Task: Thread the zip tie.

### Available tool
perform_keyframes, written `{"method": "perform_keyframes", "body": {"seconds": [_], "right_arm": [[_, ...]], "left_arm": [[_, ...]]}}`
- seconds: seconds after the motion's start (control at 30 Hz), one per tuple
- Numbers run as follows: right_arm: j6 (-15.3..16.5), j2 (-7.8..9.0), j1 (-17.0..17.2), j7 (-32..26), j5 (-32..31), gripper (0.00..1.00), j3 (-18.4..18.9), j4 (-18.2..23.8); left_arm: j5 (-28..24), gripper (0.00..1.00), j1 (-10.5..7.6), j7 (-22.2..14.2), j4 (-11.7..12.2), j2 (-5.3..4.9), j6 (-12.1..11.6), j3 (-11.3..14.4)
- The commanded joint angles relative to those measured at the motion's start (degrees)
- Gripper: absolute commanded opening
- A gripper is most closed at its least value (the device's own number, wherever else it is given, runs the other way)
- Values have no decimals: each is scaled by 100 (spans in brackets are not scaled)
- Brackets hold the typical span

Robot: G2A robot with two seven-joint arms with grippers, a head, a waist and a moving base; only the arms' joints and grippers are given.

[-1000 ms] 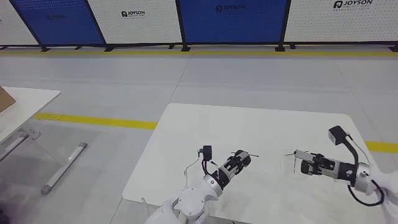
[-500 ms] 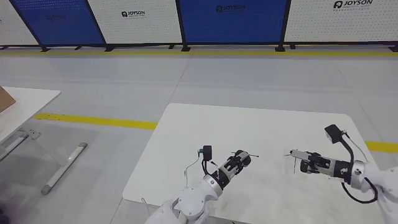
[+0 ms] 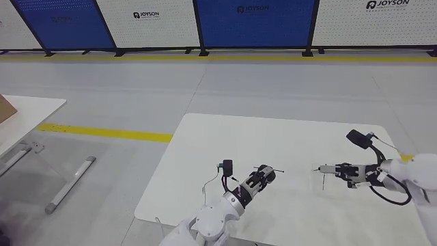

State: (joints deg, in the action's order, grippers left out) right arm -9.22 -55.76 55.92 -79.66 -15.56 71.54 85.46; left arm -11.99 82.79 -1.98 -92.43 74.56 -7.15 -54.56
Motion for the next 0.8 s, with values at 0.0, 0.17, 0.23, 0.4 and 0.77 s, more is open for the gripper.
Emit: {"method": "perform_keyframes", "body": {"seconds": [0.0, 0.17, 0.23, 0.4, 0.77], "right_arm": [[-17, -16, -150, 2, 98, 100, -235, -235], [-17, -16, -150, 2, 98, 100, -235, -235], [-17, -16, -150, 2, 98, 100, -235, -235], [1, -17, -75, 187, 2, 100, -274, -197], [-185, -156, -600, 450, 160, 100, -723, -1101]], "left_arm": [[0, 0, 0, 0, 0, 0, 0, 0], [0, 0, 0, 0, 0, 0, 0, 0], [0, 0, 0, 0, 0, 0, 0, 0], [0, 0, 0, 0, 0, 0, 0, 0], [0, 0, 0, 0, 0, 0, 0, 0]]}}
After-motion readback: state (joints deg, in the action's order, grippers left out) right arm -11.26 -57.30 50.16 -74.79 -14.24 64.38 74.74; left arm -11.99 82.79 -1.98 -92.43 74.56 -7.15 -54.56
